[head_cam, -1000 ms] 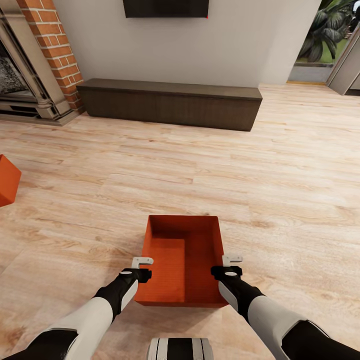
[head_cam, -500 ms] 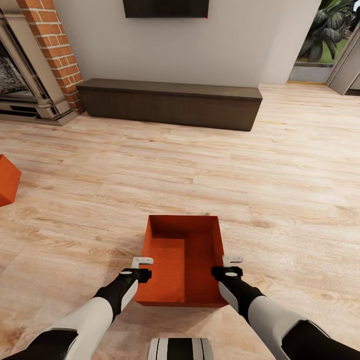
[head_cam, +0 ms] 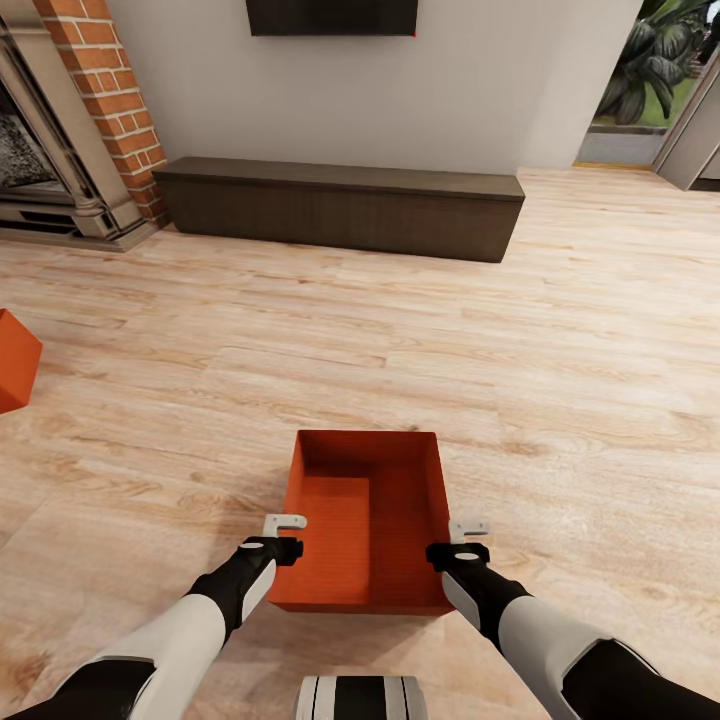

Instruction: Move the two storage containers from the living room to the garage. In the garage, place one container on the floor and stack the other container on top of it (either order is fine).

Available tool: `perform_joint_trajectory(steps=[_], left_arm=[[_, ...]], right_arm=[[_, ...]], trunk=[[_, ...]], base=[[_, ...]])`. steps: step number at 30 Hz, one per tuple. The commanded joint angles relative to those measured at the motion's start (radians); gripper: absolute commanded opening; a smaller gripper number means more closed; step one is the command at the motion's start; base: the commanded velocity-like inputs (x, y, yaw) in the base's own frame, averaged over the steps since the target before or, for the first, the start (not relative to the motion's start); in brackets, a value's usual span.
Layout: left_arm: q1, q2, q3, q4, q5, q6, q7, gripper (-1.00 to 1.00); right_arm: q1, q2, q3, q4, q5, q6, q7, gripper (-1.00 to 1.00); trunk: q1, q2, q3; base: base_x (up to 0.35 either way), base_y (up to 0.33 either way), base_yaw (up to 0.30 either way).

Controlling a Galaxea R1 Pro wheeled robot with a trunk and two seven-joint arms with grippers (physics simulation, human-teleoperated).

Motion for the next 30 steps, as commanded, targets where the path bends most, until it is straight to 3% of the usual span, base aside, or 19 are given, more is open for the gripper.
perform_joint_trajectory(steps=[1, 8, 30], left_arm=[[0.0, 0.0, -0.001, -0.002, -0.004, 0.006, 0.003, 1.0], [0.0, 0.0, -0.001, -0.002, -0.003, 0.006, 0.003, 1.0], [0.0, -0.005, 0.002, -0.005, -0.008, 0.016, 0.006, 1.0]], right_arm=[[0.0, 0.0, 0.009, -0.002, -0.004, 0.007, -0.006, 1.0], [0.0, 0.0, 0.008, -0.002, -0.002, 0.007, -0.007, 1.0], [0.0, 0.002, 0.009, -0.002, -0.003, -0.003, -0.007, 1.0]], trunk=[[0.0, 0.0, -0.001], [0.016, -0.029, -0.021], [0.016, -0.029, -0.021]], base=[[0.0, 0.0, 0.0], [0.0, 0.0, 0.0], [0.0, 0.0, 0.0]])
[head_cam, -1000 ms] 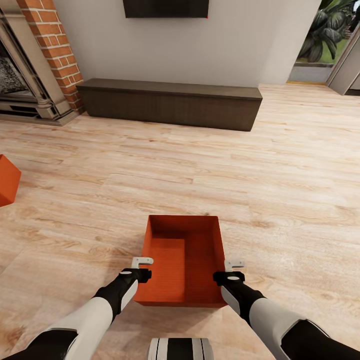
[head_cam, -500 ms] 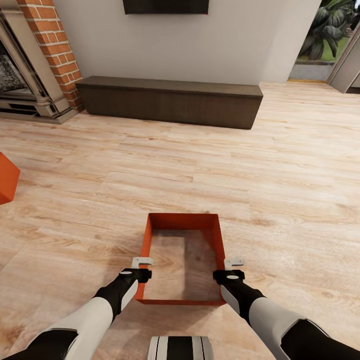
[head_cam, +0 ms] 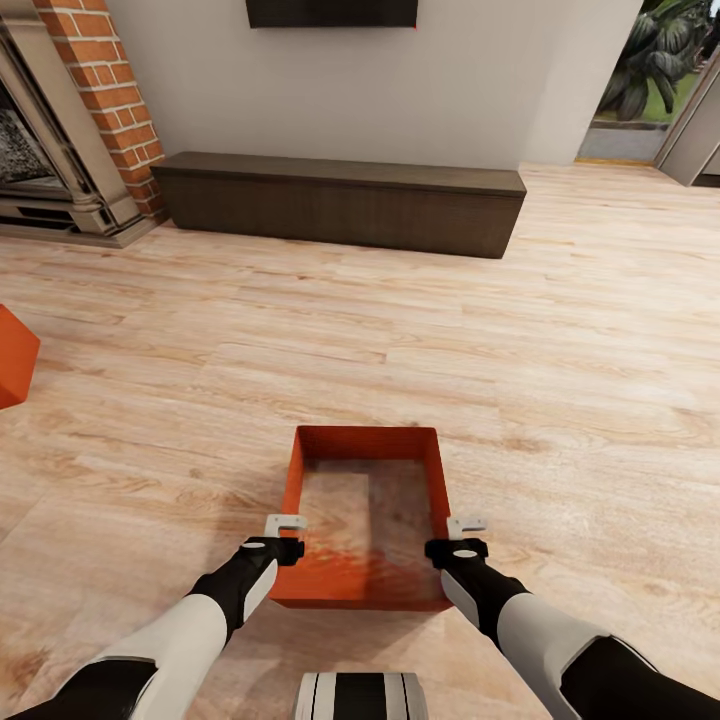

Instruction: Move the two storage containers from the living room to the garage. In the garage, place one container on the floor and stack the other container on top of it (either order is fine).

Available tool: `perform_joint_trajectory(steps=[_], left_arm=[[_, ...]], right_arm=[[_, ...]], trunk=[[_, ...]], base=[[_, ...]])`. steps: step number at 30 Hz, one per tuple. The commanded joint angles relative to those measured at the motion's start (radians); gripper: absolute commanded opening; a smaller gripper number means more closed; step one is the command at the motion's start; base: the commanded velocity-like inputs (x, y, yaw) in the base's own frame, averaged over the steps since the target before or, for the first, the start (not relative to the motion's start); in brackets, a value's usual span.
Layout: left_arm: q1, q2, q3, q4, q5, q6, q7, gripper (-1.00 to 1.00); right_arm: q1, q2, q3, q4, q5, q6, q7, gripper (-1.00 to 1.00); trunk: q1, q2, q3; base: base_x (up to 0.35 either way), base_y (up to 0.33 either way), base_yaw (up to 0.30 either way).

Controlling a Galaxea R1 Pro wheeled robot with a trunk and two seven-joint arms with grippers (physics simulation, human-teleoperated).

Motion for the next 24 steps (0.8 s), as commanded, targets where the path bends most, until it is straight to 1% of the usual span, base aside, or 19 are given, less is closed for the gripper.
perform_joint_trajectory(steps=[1, 15, 16, 21, 24], left_arm=[[0.0, 0.0, 0.0, -0.002, -0.001, 0.007, 0.003, 1.0], [0.0, 0.002, 0.009, 0.0, 0.004, 0.008, 0.003, 1.0], [0.0, 0.002, 0.009, 0.0, 0.004, 0.008, 0.003, -1.0], [0.0, 0.003, 0.011, 0.0, 0.004, 0.008, 0.003, -1.0], [0.0, 0.002, 0.005, -0.002, 0.001, 0.004, 0.003, -1.0]], right_arm=[[0.008, 0.0, 0.002, -0.001, -0.019, 0.007, -0.006, 1.0], [0.008, 0.001, 0.002, -0.001, -0.02, 0.007, -0.006, 1.0], [0.008, 0.001, 0.002, -0.001, -0.02, 0.007, -0.006, -1.0], [0.008, 0.001, 0.002, -0.001, -0.02, 0.007, -0.006, -1.0], [0.008, -0.001, 0.002, -0.001, -0.02, 0.007, -0.006, -1.0]], trunk=[[0.0, 0.0, -0.001], [0.0, 0.0, -0.001], [0.0, 0.0, -0.001], [0.0, 0.0, -0.001], [0.0, 0.0, -0.001]], base=[[0.0, 0.0, 0.0], [0.0, 0.0, 0.0], [0.0, 0.0, 0.0], [0.0, 0.0, 0.0], [0.0, 0.0, 0.0]])
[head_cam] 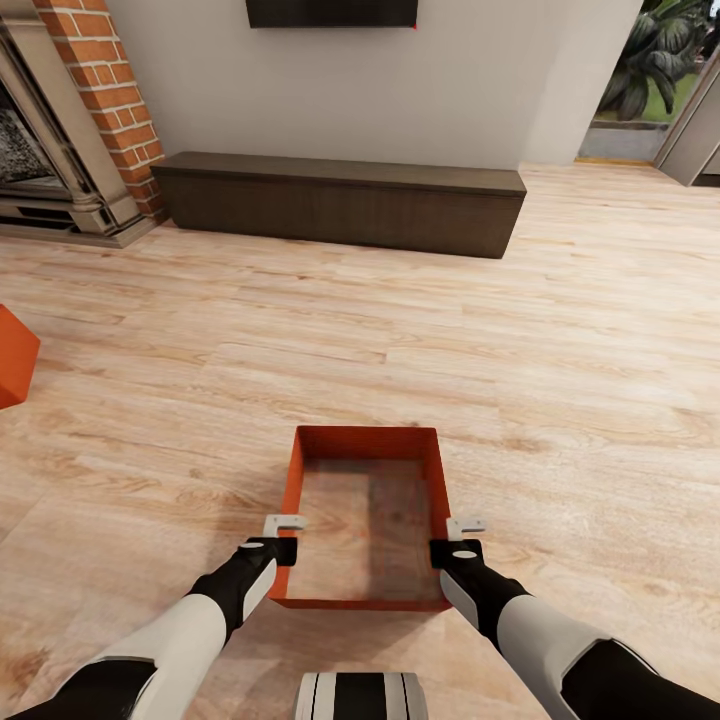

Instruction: Move the two storage containers from the living room to the garage. In the garage, place one container on the floor and stack the other container on top of it (either order is fine).

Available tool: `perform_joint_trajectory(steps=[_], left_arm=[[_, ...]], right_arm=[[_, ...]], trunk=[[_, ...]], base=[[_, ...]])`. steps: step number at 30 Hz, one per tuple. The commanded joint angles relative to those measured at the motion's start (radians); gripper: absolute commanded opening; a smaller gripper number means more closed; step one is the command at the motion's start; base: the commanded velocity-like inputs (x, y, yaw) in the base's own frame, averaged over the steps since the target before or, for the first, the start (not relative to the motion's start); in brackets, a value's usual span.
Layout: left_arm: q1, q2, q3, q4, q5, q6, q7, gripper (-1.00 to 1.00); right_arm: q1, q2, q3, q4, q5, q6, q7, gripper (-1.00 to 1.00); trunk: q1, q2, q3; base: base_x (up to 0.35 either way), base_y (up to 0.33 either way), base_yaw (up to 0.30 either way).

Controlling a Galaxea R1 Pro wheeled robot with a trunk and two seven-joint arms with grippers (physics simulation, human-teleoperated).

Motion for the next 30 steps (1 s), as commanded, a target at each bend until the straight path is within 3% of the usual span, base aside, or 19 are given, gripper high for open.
perform_joint_trajectory(steps=[1, 15, 30], left_arm=[[0.0, 0.0, -0.001, -0.004, -0.013, 0.008, 0.007, -1.0], [0.0, -0.004, 0.001, -0.005, -0.013, 0.011, 0.005, -1.0], [0.0, -0.001, 0.007, -0.005, -0.008, 0.012, 0.004, -1.0]], right_arm=[[0.0, -0.001, 0.004, 0.012, -0.004, 0.005, -0.002, -1.0], [0.0, -0.003, 0.004, 0.012, -0.003, 0.005, -0.003, -1.0], [0.0, -0.004, 0.003, 0.005, -0.001, 0.004, -0.001, -1.0]], trunk=[[0.0, 0.0, -0.001], [-0.001, 0.0, 0.007], [-0.058, 0.105, 0.054]], base=[[0.0, 0.0, 0.0], [0.0, 0.0, 0.0], [0.0, 0.0, 0.0]])
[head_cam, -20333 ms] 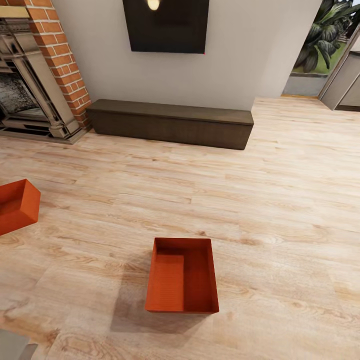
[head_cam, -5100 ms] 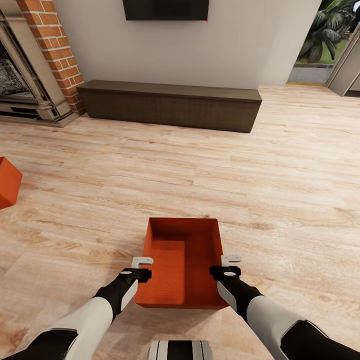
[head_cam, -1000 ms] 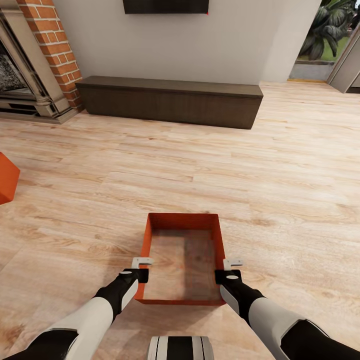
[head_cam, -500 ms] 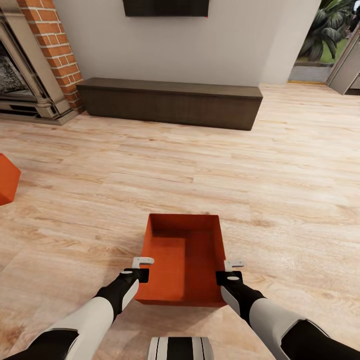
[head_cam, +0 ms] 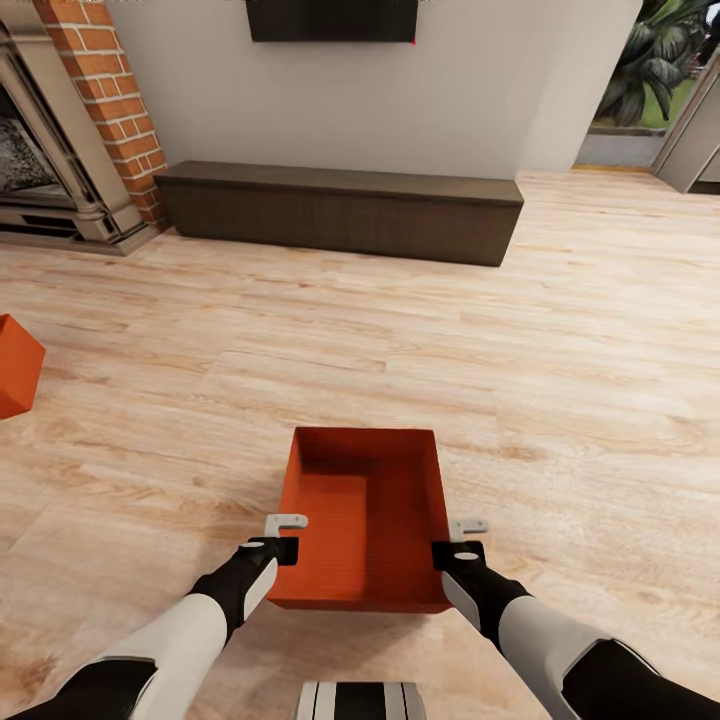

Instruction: Move the two storage containers from the living room to the garage. In the garage, place one container on the floor and stack the other container on top of it (either order is fine).

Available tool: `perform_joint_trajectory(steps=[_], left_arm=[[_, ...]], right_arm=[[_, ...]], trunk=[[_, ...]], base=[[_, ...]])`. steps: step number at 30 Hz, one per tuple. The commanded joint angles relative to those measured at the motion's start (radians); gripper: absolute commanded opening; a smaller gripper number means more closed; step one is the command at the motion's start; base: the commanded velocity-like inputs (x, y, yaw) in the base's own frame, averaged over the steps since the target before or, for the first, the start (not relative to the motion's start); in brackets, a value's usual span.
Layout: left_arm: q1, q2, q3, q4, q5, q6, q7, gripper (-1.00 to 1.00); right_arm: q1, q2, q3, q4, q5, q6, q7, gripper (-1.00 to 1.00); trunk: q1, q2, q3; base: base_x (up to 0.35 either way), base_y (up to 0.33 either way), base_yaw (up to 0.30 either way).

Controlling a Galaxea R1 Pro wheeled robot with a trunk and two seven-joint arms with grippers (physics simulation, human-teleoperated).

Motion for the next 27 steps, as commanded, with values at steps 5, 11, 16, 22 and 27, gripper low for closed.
perform_joint_trajectory(steps=[5, 11, 16, 22, 27], left_arm=[[0.0, 0.001, 0.006, -0.002, -0.021, 0.008, 0.007, -1.0], [0.0, 0.001, 0.006, -0.002, -0.021, 0.008, 0.007, -1.0], [0.0, 0.002, 0.005, -0.003, -0.022, 0.007, 0.007, -1.0], [0.0, 0.004, 0.004, -0.004, -0.022, 0.007, 0.007, -1.0], [0.0, 0.004, 0.005, -0.005, -0.021, 0.007, 0.007, -1.0]], right_arm=[[0.0, -0.001, 0.003, -0.009, -0.01, -0.009, -0.006, -1.0], [0.0, -0.001, 0.003, -0.01, -0.01, -0.015, -0.005, -1.0], [0.0, 0.001, 0.003, -0.01, -0.01, -0.015, -0.004, -1.0], [0.0, 0.002, 0.004, -0.01, -0.01, -0.015, -0.003, -1.0], [0.0, 0.002, 0.004, -0.01, -0.01, -0.015, 0.003, -1.0]], trunk=[[-0.019, 0.035, 0.015], [-0.042, 0.077, 0.034], [-0.062, 0.112, 0.05], [-0.085, 0.154, 0.068], [-0.104, 0.189, 0.084]], base=[[0.0, 0.0, 0.0], [0.0, 0.0, 0.0], [0.0, 0.0, 0.0], [0.0, 0.0, 0.0], [0.0, 0.0, 0.0]])
